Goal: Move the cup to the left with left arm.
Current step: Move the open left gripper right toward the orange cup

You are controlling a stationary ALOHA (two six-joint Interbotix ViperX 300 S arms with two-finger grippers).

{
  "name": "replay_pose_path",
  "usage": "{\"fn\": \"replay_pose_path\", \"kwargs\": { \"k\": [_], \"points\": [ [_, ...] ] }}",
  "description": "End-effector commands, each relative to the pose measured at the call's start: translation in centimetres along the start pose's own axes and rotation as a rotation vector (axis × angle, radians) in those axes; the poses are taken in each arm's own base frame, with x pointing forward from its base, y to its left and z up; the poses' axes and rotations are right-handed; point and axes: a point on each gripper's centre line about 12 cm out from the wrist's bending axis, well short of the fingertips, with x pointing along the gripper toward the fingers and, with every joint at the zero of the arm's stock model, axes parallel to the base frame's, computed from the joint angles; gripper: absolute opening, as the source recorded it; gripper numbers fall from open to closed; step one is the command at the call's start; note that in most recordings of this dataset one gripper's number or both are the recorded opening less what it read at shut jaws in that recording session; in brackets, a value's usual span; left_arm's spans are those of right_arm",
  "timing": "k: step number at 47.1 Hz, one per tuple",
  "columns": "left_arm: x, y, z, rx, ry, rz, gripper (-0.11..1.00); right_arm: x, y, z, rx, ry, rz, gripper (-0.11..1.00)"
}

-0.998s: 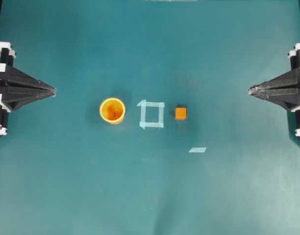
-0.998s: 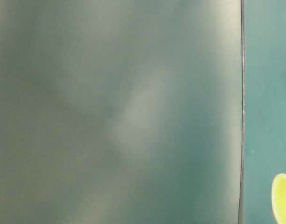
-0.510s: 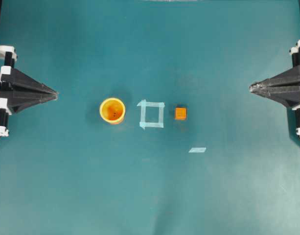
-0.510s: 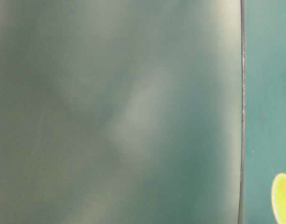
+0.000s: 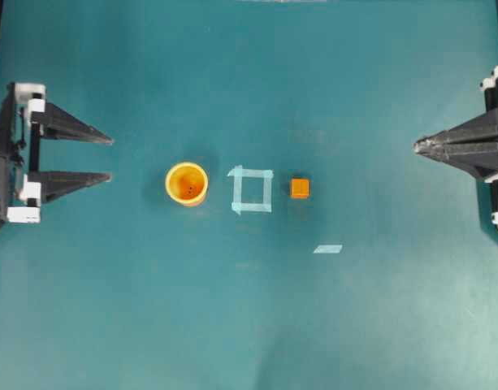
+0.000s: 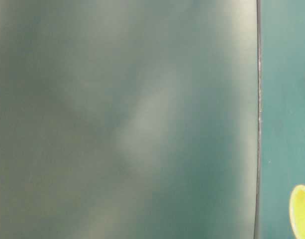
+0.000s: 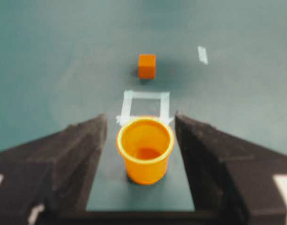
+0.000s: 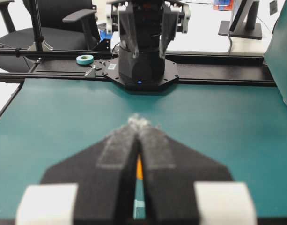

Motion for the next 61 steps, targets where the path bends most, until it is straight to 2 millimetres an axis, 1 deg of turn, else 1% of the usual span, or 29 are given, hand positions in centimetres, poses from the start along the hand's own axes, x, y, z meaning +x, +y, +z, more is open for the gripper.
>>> {"fn": "replay_pose_path", "kwargs": {
  "k": [1, 10, 17, 27, 40, 49, 54, 61],
  "points": [
    [0.5, 0.0, -0.4, 0.024, -0.006, 0.001, 0.6, 0.3, -0.1, 1.2, -0.003, -0.029, -0.003, 0.0],
    [1.9, 0.2, -2.7, 0.059, 0.065, 0.006, 0.61, 0.4, -0.3, 1.5, -0.003, -0.038, -0.013, 0.0],
    [3.2, 0.8, -4.5, 0.053, 0.135, 0.027, 0.67, 0.5, -0.3, 2.0, -0.006, -0.05, -0.012, 0.0],
    [4.7, 0.8, -6.7, 0.046, 0.197, 0.023, 0.76, 0.5, -0.3, 2.1, -0.007, -0.054, -0.012, 0.0],
    [6.5, 0.1, -8.2, 0.023, 0.243, 0.0, 0.77, 0.5, -0.3, 2.1, -0.007, -0.049, -0.012, 0.0],
    [7.8, 0.1, -8.8, -0.059, 0.273, 0.009, 0.78, 0.5, -0.2, 2.0, -0.007, -0.038, -0.011, 0.0],
    [8.4, 0.0, -9.2, -0.062, 0.289, 0.005, 0.78, 0.5, -0.3, 1.9, -0.007, -0.027, -0.012, 0.0],
    [9.3, -0.1, -10.0, -0.061, 0.318, 0.001, 0.79, 0.5, -0.2, 2.3, -0.007, -0.035, -0.011, 0.0]
  ]
}}
